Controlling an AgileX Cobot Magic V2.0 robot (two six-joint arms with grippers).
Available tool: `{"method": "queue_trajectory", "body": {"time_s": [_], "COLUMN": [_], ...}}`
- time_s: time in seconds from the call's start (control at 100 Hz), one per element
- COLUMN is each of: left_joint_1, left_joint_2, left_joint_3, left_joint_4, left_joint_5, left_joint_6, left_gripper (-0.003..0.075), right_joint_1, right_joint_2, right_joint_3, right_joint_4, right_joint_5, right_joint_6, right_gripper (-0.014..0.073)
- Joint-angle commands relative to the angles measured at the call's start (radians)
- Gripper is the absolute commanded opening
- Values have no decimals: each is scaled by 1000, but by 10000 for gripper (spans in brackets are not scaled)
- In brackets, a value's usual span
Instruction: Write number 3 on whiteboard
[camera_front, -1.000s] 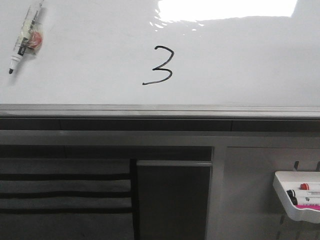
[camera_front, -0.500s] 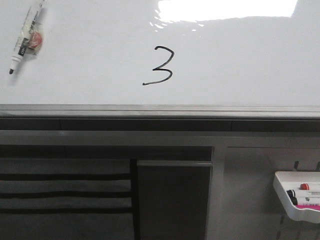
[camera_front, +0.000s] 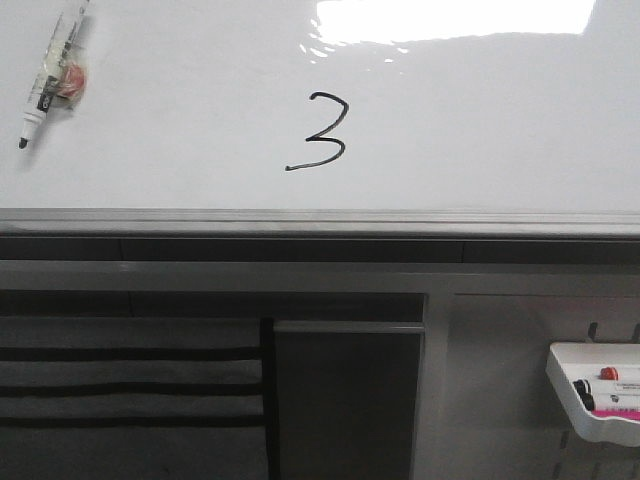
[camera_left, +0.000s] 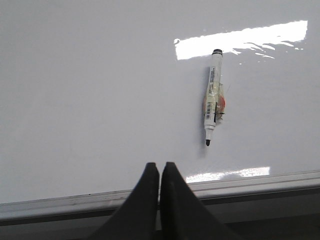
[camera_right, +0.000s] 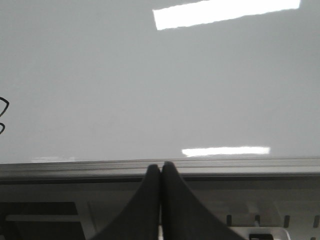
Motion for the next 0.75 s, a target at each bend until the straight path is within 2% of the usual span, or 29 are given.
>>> {"method": "queue_trajectory", "body": {"time_s": [0.0,0.74], "left_joint_1": [-5,-5], "left_joint_2": [-27,-27], "left_joint_3": [8,8], "left_joint_4": [-1,-1], "left_joint_5": [-80,-80], "left_joint_6": [-8,-8], "left_gripper": [-20,-20], "right_joint_1": [-5,-5], "right_joint_2": [-15,-15], "right_joint_3": [25,25], "right_joint_4": [-161,-158], "right_joint_5": [-107,-109], "right_joint_6": [113,117], "right_gripper": [-68,-68]}}
